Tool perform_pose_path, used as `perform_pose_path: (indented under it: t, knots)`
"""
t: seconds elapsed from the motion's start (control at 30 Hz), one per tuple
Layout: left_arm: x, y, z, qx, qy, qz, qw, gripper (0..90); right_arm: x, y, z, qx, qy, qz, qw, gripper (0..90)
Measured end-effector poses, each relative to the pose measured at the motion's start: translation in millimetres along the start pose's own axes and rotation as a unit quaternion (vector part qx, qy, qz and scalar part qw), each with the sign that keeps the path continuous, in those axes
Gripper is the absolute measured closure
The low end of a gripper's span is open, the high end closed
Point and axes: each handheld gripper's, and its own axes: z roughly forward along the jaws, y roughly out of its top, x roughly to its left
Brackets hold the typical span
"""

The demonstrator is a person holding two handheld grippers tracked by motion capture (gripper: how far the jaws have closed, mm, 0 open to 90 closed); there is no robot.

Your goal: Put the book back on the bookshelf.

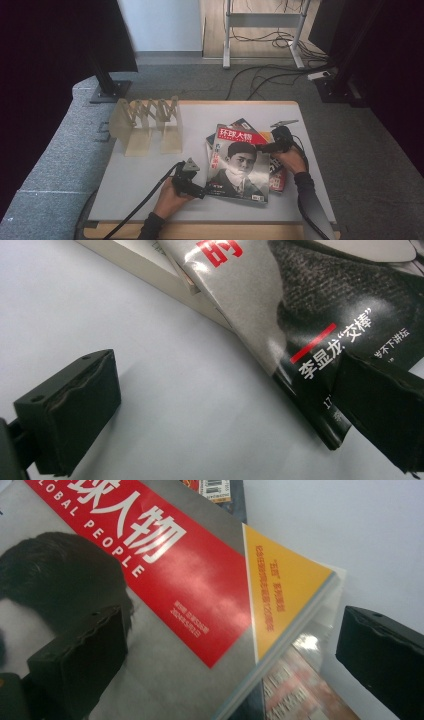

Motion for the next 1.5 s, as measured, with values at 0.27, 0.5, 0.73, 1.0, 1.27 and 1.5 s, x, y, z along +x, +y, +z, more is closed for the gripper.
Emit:
perform_pose_path:
  t: [0.27, 0.5, 0.73, 1.0, 1.27, 1.5]
  knots:
    - [-0.1, 0.0, 0.1, 0.000, 0.001, 0.001, 1.0000, 0.0, 1.4, 3.3, 0.7, 0.004, 0.024, -0.001, 0.9997, 9.7]
    - [-0.6, 0.0, 0.3, 0.000, 0.001, 0.003, 1.0000, 0.0, 2.8, 4.1, -5.1, -0.010, 0.019, -0.010, 0.9997, 24.4]
    - [-0.5, 0.0, 0.0, 0.001, -0.001, 0.002, 1.0000, 0.0, 4.8, 10.1, -18.4, -0.033, -0.003, -0.015, 0.9993, 54.2]
    - [1.0, -0.1, -0.7, -0.001, -0.010, -0.001, 1.0000, 0.0, 9.4, 15.1, -30.6, -0.044, -0.008, -0.021, 0.9988, 82.7]
    - [3.9, 1.6, -3.1, -0.005, -0.030, 0.006, 0.9995, 0.6, 26.1, 24.2, -49.0, -0.067, -0.002, -0.045, 0.9967, 86.0]
    - [9.7, 17.1, -11.8, 0.002, -0.038, 0.025, 0.9990, 7.0, 37.6, 30.3, -64.6, -0.090, 0.013, -0.057, 0.9942, 86.1]
